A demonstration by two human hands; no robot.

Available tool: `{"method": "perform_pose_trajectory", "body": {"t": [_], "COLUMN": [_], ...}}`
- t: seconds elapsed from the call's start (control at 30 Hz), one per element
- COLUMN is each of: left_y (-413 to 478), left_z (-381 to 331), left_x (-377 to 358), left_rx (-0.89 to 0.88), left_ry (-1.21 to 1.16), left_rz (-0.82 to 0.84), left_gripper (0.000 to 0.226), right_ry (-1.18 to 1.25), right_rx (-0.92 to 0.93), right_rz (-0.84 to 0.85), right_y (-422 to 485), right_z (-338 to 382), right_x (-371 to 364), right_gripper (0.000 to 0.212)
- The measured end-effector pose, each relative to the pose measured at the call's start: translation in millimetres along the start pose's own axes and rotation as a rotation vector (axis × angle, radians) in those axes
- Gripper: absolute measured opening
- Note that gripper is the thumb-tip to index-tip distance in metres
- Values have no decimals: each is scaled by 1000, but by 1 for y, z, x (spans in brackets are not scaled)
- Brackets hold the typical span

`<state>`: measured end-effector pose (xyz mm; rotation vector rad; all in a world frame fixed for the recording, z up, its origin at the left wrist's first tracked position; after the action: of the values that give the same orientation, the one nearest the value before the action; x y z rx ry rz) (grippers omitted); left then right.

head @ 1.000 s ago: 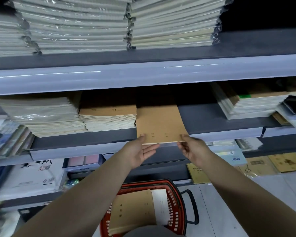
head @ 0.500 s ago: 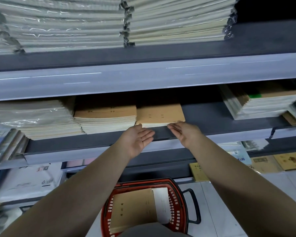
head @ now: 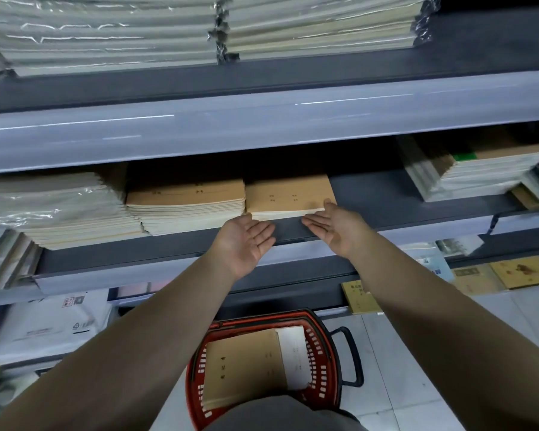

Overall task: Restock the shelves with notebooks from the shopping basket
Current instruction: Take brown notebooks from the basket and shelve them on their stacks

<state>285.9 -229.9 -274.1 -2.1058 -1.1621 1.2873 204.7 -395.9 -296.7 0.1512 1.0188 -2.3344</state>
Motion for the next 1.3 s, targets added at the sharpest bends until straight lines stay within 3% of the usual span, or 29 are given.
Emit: {"method": "perform_pose_trajectory", "body": {"t": [0.13, 0.33, 0.53, 0.7, 0.93, 1.3], "left_y": [-13, -39, -52, -55, -61, -54], "left_z": [7, 28, 56, 79, 106, 186], "left_x": [11, 33, 70, 95, 126, 207], "left_rx": [8, 99, 181, 200, 176, 143], "left_ry": [16, 113, 176, 184, 128, -8], "left_rz": [54, 219, 225, 184, 133, -162], "left_gripper": [51, 56, 57, 60, 65, 58], "right_ry": [-13, -13, -74, -124, -289, -502], "right_rx": [-2, 41, 8, -35, -111, -262], "right_rz": [86, 137, 168, 147, 131, 86], "right_y": [-18, -57, -86, -93, -97, -64], "right_z": [0, -30, -94, -140, -180, -276], "right_x": [4, 2, 10, 29, 50, 95], "right_gripper": [57, 50, 51, 59, 54, 53]}}
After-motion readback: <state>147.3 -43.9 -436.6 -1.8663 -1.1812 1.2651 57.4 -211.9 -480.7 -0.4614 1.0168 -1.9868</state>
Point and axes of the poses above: each hand's wrist, its own y-axis towards the middle knuckle, its own x-axis out of the back of the hand, z = x × y, the point moved 2 cm from there along y, towards the middle knuckle, and after that the axes turned 3 degrees about x, right-handed, at the moved point
